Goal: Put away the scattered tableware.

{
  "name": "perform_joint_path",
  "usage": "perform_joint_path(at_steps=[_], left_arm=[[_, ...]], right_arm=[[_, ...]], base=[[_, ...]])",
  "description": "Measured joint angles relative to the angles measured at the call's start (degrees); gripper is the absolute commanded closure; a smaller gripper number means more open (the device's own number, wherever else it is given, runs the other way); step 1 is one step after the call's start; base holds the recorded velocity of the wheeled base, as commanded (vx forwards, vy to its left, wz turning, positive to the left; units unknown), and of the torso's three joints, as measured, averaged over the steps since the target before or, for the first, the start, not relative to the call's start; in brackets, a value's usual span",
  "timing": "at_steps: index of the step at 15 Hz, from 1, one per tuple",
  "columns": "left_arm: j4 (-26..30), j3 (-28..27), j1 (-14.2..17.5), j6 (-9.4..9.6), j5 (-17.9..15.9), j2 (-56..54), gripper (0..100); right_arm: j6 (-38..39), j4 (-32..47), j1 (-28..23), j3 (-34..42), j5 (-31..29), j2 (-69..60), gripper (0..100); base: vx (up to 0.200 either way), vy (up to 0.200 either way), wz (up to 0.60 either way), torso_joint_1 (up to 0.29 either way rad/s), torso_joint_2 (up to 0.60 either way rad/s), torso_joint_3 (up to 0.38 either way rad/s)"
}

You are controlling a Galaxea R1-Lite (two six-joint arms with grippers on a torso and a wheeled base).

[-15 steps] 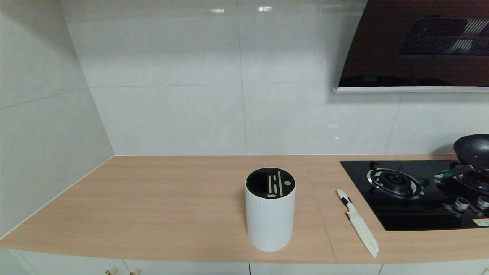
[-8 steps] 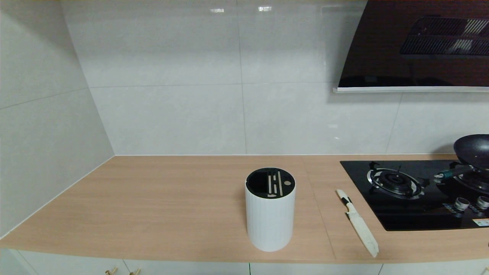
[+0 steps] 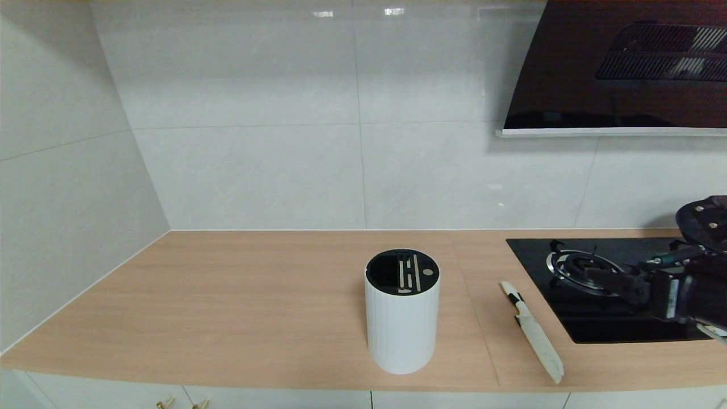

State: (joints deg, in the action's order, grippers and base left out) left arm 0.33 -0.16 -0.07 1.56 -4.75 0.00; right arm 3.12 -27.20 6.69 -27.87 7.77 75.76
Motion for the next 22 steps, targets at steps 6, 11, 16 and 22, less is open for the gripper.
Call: perform_joint_path(at_steps=[6, 11, 16, 22], left_arm=[[0.02, 0.0, -0.02, 0.0, 0.0, 0.0, 0], [0.02, -0.02, -0.02, 0.0, 0.0, 0.0, 0], [0.02, -0.02, -0.02, 0.02, 0.0, 0.0, 0], [0.02, 0.0, -0.02, 0.02, 0.0, 0.0, 0]], right_arm=[[0.78, -17.77, 0.94, -2.65, -3.74, 24.37, 0], [0.51, -32.39, 1.1, -4.0, -7.72, 42.59, 0], [0.22, -36.19, 1.07, -7.02, -8.03, 54.55, 0], [0.21, -36.17, 0.91, -11.04, -8.12, 62.83, 0]], base=[[0.0, 0.0, 0.0, 0.0, 0.0, 0.0], [0.0, 0.0, 0.0, 0.0, 0.0, 0.0], [0.0, 0.0, 0.0, 0.0, 0.0, 0.0], [0.0, 0.0, 0.0, 0.0, 0.0, 0.0]])
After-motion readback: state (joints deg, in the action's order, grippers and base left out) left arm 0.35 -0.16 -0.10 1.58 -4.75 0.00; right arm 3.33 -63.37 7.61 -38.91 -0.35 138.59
